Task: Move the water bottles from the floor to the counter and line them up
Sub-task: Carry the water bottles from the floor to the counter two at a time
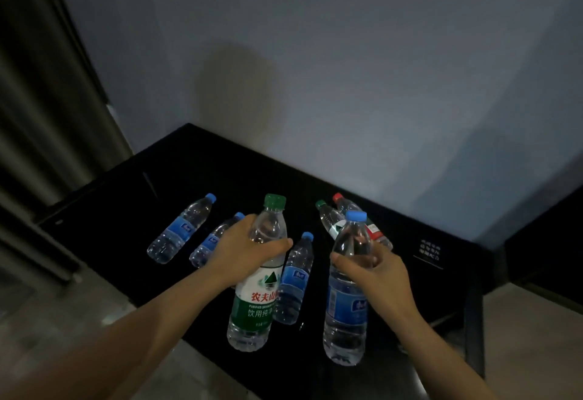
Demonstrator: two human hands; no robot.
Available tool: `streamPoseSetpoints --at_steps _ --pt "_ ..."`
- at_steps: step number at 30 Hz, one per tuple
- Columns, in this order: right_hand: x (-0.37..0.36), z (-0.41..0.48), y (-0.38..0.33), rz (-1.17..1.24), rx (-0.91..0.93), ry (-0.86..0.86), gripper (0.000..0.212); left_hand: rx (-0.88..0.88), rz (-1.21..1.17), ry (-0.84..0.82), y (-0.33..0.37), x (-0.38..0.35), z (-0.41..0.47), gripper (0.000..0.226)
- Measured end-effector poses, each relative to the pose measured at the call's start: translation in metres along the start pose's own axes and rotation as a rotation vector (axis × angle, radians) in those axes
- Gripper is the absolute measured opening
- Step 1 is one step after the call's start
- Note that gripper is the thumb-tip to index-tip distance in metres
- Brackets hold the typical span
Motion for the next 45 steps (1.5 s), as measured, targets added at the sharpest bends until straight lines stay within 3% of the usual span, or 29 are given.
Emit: streamPoseSetpoints --at_steps 7,13,16,22,32,38,45 --pt "-0.019 0.002 0.036 -0.065 -0.158 0.104 0.047 -0.022 0.112 -0.182 -0.040 -0.021 0.048 0.030" --pt "-0.022 0.015 0.068 -0.089 -0.269 0.116 0.043 0.047 0.155 -0.287 -0.062 -0.046 0.078 0.054" --pt "-0.025 0.024 0.084 -0.095 -0.306 0.097 0.036 0.082 0.173 -0.291 -0.073 -0.053 0.087 0.054" --pt "-0.032 0.042 0.109 -0.075 -0.392 0.075 0.043 0.110 0.311 -0.301 -0.086 -0.067 0.109 0.059" --pt "-0.046 0.072 0.127 -0.153 -0.412 0.118 0.029 0.133 0.432 -0.283 -0.093 -0.089 0.146 0.060" --pt "-0.049 0.087 0.139 -0.268 -0.459 0.104 0.038 0.160 0.640 -0.251 -0.089 -0.100 0.161 0.073" --pt "-0.049 0.098 0.151 -0.286 -0.583 0.155 0.059 0.065 0.746 -0.193 -0.079 -0.117 0.167 0.067"
Point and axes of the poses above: each hand's wrist, its own z-axis towards the middle knuckle, its own x-axis out of the back of the hand, y = z × x, the point moved 2 cm from there along z, towards the middle knuckle, and after that the axes turned 8 degrees about z, right-handed, at the moved point
